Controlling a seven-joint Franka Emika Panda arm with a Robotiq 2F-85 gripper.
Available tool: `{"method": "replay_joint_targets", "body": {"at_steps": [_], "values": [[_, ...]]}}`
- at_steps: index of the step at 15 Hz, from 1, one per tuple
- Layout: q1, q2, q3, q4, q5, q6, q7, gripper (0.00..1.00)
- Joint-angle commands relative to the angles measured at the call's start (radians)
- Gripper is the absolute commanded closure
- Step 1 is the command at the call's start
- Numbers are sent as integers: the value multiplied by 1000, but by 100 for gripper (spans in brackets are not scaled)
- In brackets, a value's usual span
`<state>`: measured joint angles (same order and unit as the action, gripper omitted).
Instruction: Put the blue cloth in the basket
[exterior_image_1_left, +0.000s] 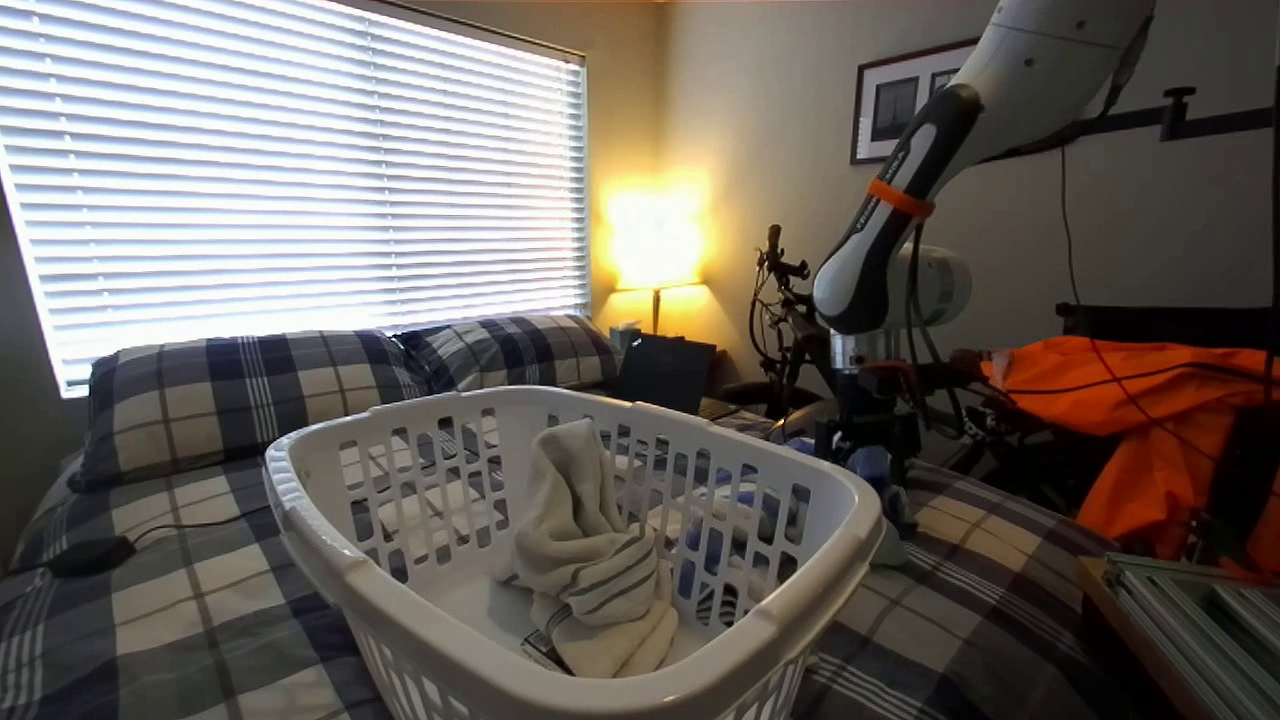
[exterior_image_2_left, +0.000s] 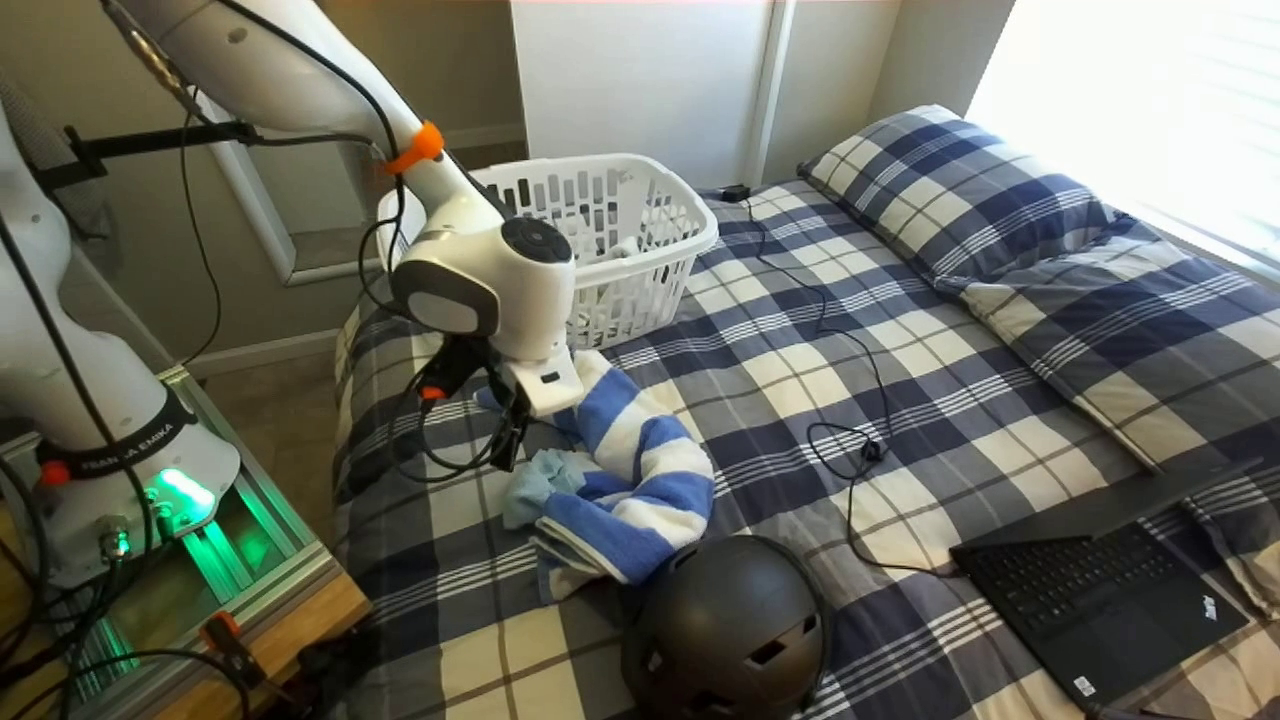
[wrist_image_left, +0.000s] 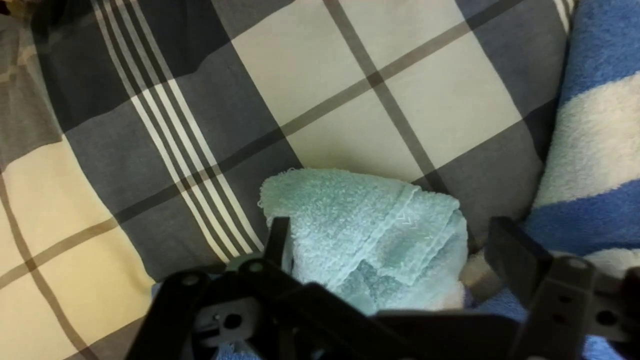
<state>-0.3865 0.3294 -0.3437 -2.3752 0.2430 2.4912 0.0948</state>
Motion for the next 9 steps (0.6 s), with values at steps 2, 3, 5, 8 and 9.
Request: {"method": "replay_joint_targets", "body": {"at_steps": [2,3,5,8,9], "values": [[-35,156,29,118,36,-24,-6,0],[-42,183,36,138,44,-24,-2,0],[-56,225,50,173,61,-27,4,0],[-75,275,71,218,91,-17,10,0],[-78,291,75,234,99,-17,16,0]]}}
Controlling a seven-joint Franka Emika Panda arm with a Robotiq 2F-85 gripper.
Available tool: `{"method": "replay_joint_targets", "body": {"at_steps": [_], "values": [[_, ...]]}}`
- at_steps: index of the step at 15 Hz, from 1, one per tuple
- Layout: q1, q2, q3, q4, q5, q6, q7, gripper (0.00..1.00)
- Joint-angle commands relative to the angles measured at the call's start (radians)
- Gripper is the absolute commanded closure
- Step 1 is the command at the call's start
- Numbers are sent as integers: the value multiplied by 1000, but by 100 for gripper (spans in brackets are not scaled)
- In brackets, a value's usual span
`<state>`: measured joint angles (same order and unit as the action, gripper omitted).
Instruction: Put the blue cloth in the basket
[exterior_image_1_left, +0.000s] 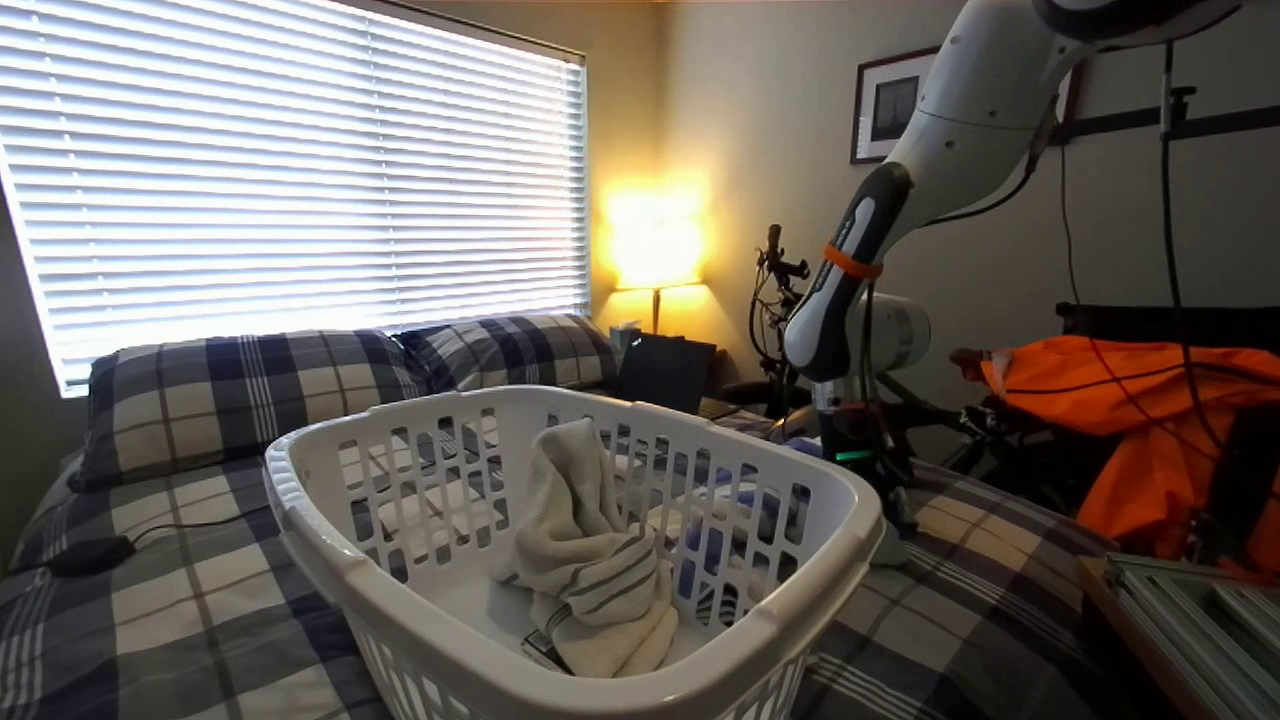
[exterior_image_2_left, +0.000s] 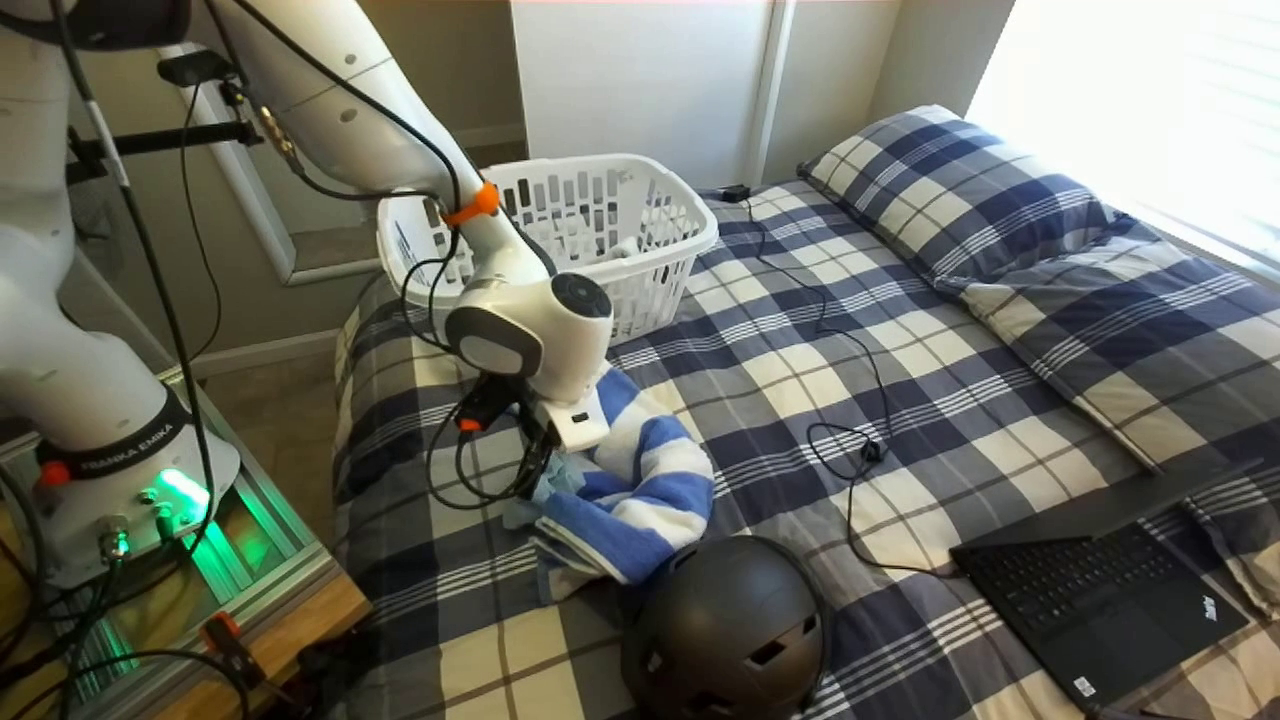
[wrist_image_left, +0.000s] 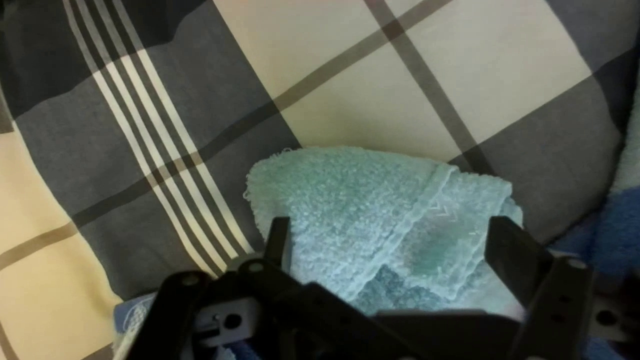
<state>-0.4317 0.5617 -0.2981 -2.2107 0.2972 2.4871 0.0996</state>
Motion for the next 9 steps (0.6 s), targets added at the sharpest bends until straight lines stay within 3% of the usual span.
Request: {"method": "replay_joint_targets", "body": {"at_steps": [1,4,5,7,9], "values": [[-38,71,35,83,53,-14,11,0],[-48,103,44,120,72,-21,22,4],[-49,113,45,132,73,-34,29,28],[-48,129,44,147,73,-51,42,30],[-43,133,40,151,72,-86,63,46]]}}
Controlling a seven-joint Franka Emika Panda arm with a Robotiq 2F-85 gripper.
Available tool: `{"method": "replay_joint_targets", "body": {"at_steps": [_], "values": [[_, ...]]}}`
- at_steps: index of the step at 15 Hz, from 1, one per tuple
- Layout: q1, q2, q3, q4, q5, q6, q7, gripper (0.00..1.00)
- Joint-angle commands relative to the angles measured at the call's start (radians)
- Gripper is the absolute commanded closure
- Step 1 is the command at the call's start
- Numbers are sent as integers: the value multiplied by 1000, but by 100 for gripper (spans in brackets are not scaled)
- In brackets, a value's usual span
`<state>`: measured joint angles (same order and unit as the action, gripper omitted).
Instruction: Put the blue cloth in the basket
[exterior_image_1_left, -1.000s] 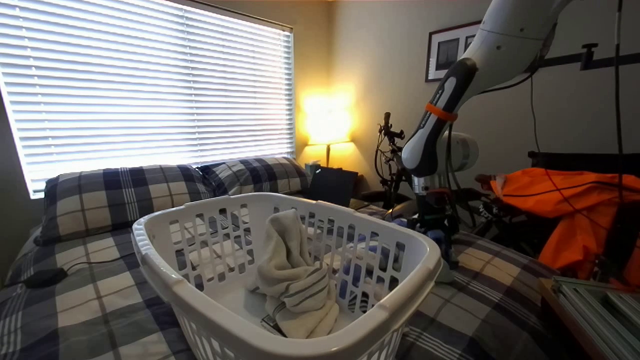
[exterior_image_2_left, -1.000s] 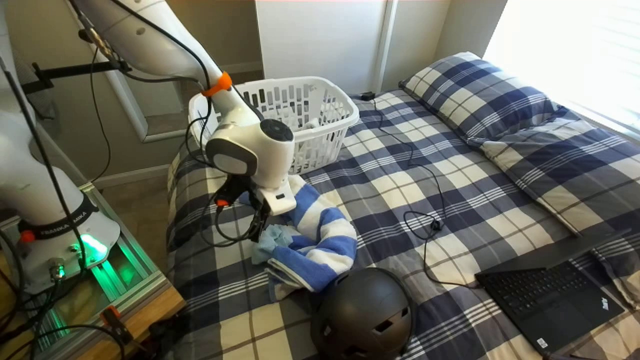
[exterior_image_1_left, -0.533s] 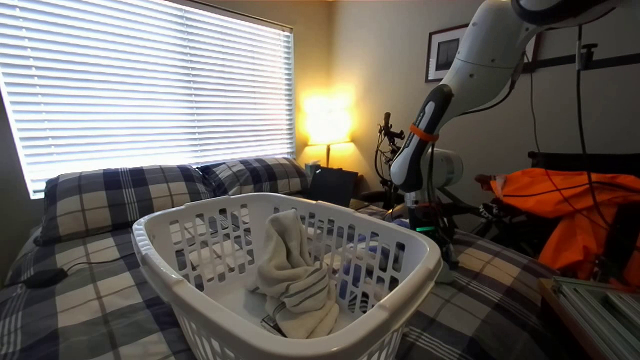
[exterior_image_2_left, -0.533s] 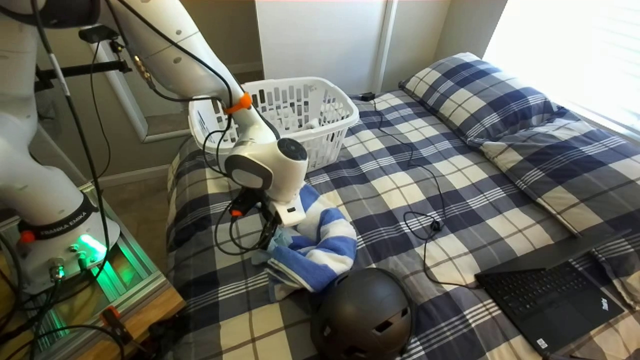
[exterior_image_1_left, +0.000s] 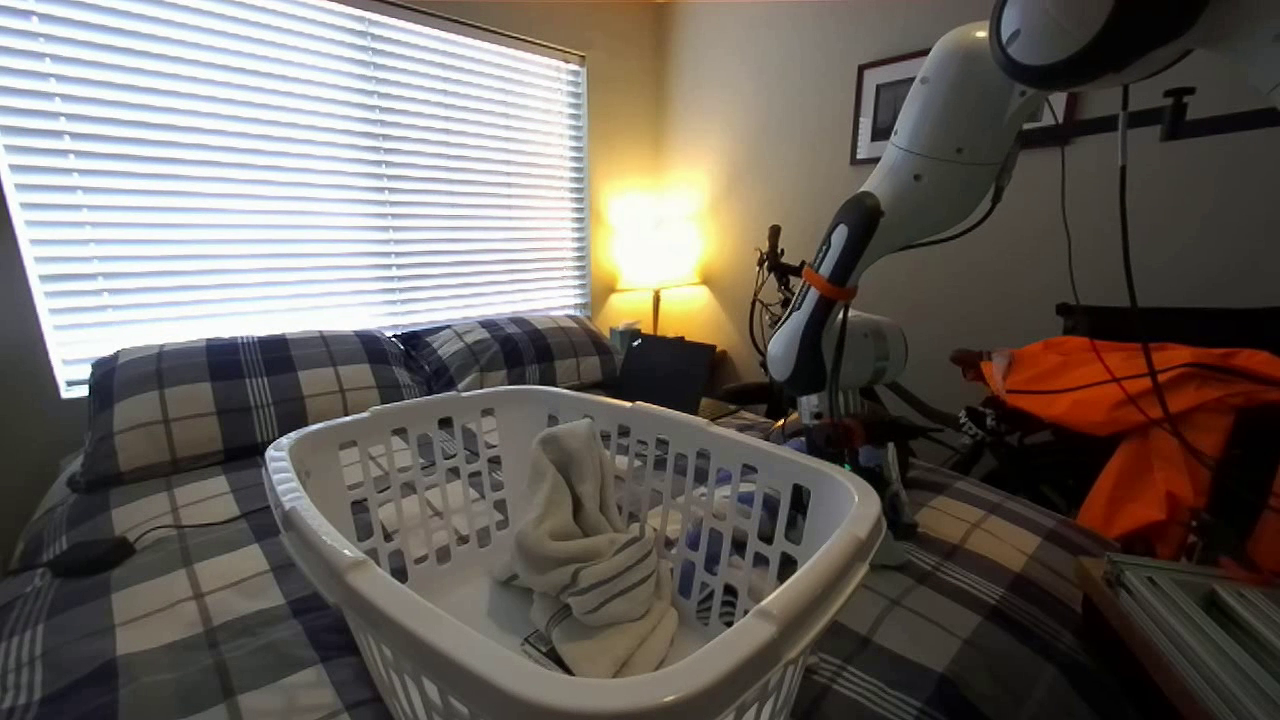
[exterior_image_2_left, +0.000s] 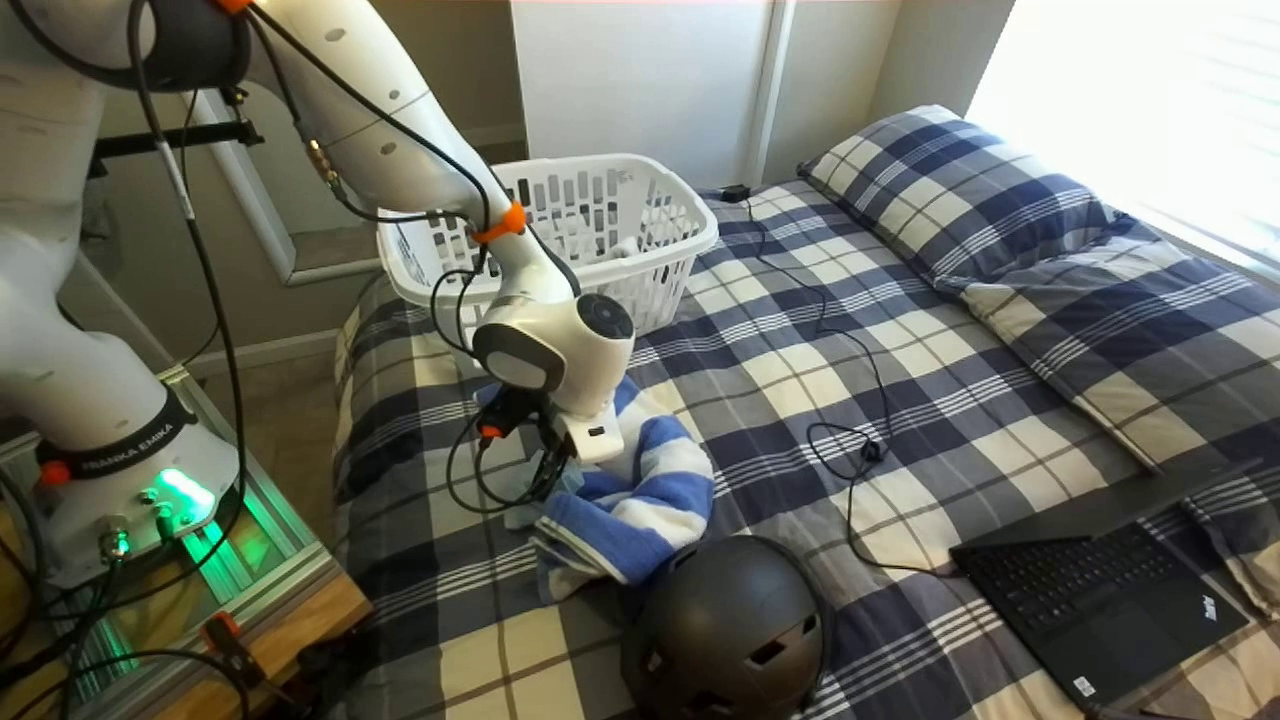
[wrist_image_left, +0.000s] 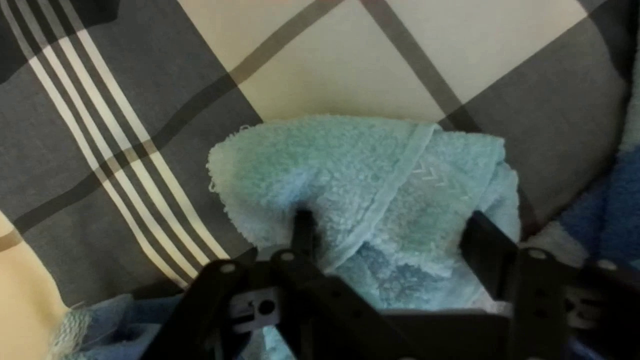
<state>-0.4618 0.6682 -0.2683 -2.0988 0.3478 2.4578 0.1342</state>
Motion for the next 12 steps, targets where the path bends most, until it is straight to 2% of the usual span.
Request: {"method": "replay_joint_targets", "body": {"at_steps": [1,4,7,9,12], "values": [[-11,25,10,38,22,-73,36,55],[7,3,-4,15,13,-102,66,75],[23,-41,-8,-26,4,-67,53,95],[48,-87,-18,-68,-17,-6,41,100],[105,-186,-37,-160,-68,115,30,98]]}}
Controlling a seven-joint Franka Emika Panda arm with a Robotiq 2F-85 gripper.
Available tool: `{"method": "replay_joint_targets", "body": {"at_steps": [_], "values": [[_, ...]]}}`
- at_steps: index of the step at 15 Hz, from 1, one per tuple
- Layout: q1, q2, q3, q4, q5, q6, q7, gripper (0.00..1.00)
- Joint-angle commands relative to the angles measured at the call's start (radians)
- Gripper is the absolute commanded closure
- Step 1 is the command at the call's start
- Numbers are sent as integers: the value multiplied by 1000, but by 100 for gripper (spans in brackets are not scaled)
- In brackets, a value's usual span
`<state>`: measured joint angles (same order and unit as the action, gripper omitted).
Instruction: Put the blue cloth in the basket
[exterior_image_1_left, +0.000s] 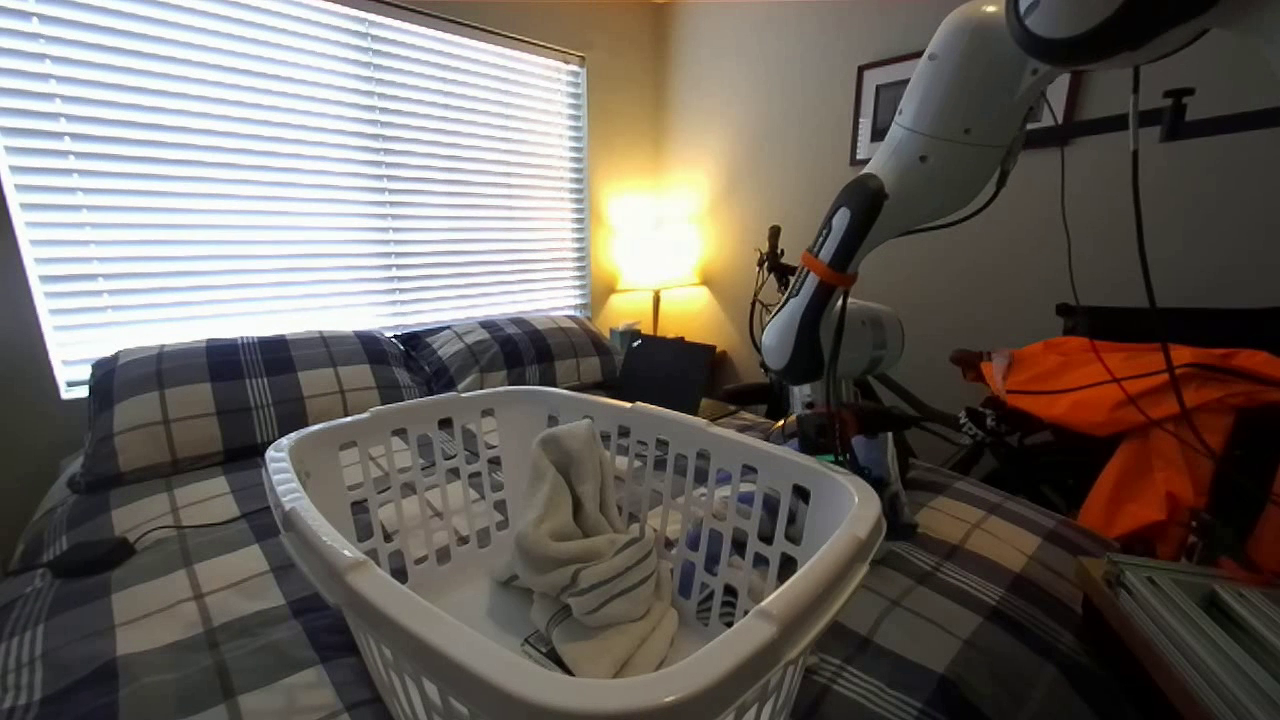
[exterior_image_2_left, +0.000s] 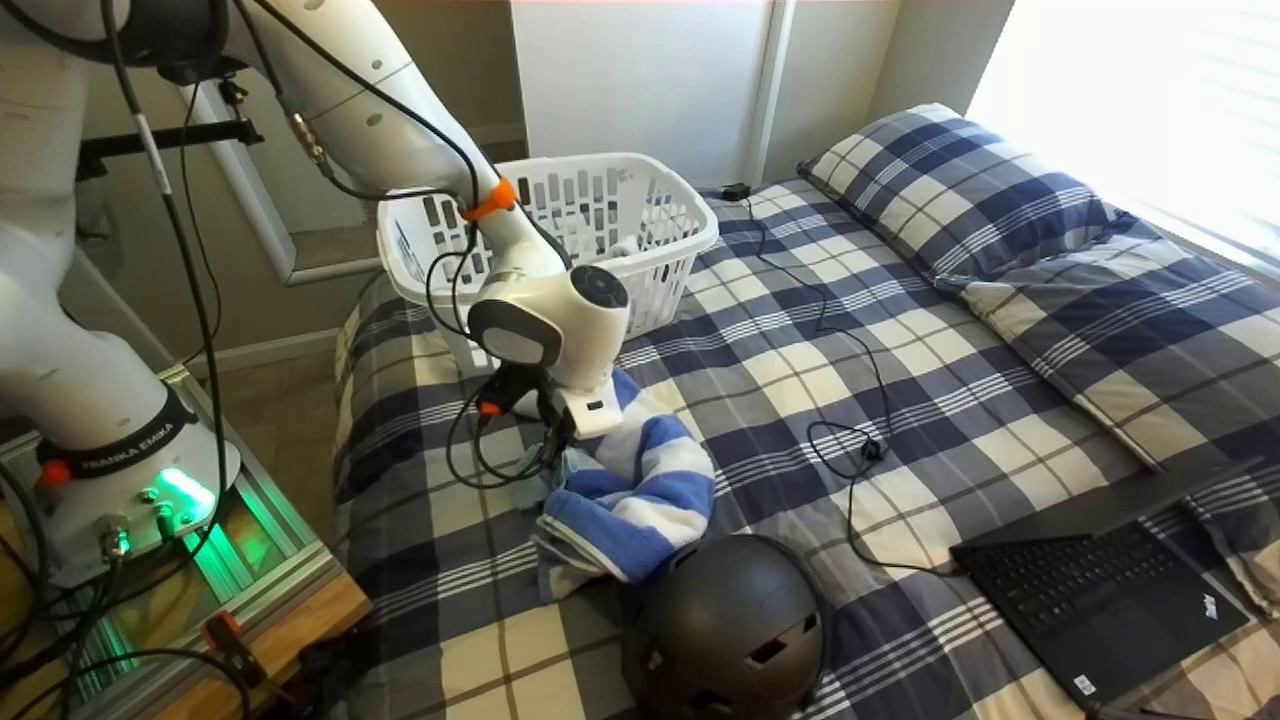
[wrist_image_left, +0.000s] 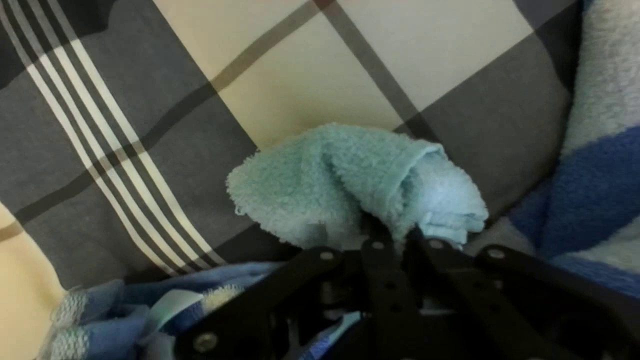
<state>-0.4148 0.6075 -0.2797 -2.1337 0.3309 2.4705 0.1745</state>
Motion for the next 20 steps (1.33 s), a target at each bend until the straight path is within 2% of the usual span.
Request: {"method": "replay_joint_targets", "body": {"at_steps": [1,5,8,11,12,14,15,20], "values": [[79,-159,-33,-159,-74,142,-10,98],[209,-280,-123,-276,-276,287,45,98],[333,-350,-242,-340,-493,386,134,98],[478,-406,-399,-381,-722,472,229,98],[495,-424,-424,-387,-776,490,247,98],[492,-513,-404,-430,-739,398,197,98],[479,-404,-392,-364,-710,442,209,92],[485,-476,-392,-410,-711,417,202,92]]}}
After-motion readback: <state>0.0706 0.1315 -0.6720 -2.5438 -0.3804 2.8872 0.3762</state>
